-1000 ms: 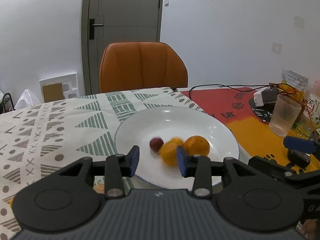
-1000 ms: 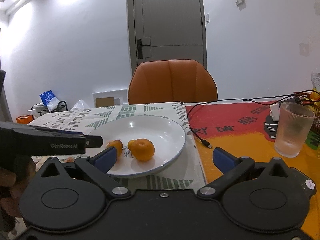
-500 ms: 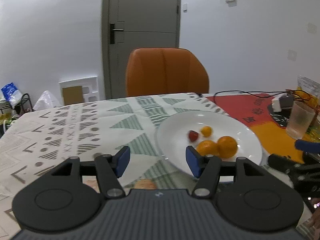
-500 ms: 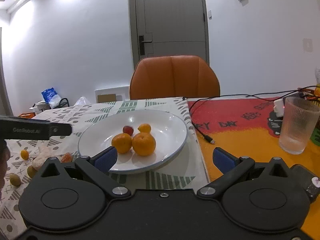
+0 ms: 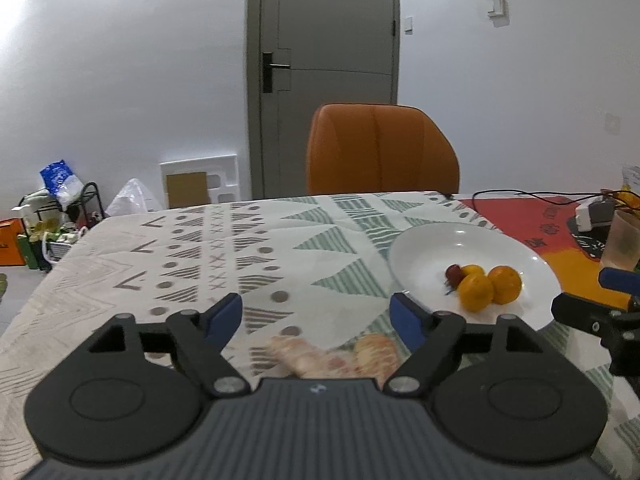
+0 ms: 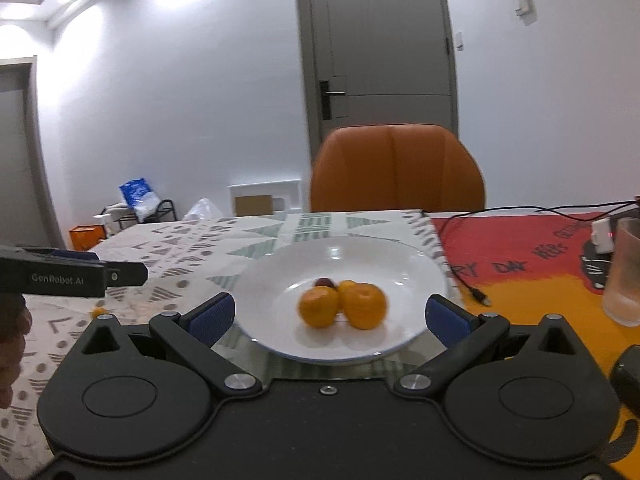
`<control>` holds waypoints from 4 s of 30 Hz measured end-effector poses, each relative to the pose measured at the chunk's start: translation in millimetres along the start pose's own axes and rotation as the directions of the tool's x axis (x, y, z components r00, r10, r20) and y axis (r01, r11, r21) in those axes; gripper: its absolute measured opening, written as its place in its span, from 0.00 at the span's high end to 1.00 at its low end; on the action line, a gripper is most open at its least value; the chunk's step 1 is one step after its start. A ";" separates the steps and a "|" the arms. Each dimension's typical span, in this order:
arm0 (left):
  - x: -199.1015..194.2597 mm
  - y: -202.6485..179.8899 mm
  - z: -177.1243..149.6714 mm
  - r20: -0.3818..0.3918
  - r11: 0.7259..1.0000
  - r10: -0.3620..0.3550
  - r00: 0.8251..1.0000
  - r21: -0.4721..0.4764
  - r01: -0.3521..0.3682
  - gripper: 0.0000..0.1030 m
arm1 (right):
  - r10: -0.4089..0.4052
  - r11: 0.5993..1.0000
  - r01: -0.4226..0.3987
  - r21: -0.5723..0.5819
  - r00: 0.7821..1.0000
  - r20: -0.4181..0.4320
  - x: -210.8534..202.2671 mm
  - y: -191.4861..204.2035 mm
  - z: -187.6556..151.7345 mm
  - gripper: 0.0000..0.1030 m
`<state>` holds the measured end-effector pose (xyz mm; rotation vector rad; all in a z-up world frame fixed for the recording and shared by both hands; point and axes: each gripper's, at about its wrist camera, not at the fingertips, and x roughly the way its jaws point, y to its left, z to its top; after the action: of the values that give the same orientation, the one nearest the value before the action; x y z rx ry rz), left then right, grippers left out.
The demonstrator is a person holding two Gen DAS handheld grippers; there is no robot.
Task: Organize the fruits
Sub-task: 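Withdraw both open tools from the bowl back to the fruit pile, then grasp the yellow-green round fruit with the left tool, then grasp a peeled tangerine with the right tool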
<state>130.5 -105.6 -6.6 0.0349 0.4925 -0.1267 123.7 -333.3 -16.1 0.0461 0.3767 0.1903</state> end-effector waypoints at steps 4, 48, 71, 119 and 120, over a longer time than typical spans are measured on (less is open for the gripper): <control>-10.5 12.3 -4.9 0.000 1.000 0.020 1.000 -0.008 -0.020 0.21 | 0.050 0.999 -0.050 -0.004 0.999 -0.005 -1.0 12.8 1.6 0.00; -35.6 38.0 -68.9 -0.080 0.993 0.009 0.997 -0.117 -0.019 0.26 | 0.170 0.985 -0.170 0.009 0.976 -0.138 11.7 73.8 -33.9 0.00; -9.5 34.9 -64.8 -0.139 0.993 0.039 0.990 -0.106 -0.054 0.74 | 0.205 0.979 -0.203 0.032 0.954 -0.218 46.6 67.2 -34.2 0.07; -8.8 68.8 -59.3 -0.134 0.979 0.103 0.986 -0.163 -0.125 0.74 | 0.252 0.964 -0.267 -0.018 0.927 -0.280 83.1 97.8 -24.5 0.72; -8.9 69.2 -59.4 -0.134 0.979 0.103 0.986 -0.164 -0.124 0.74 | 0.260 0.961 -0.275 -0.014 0.924 -0.282 81.1 97.9 -25.2 0.72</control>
<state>103.8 -32.1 -54.5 -0.0986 0.6243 0.0309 171.1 -221.4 -60.9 0.0184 0.6463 0.4812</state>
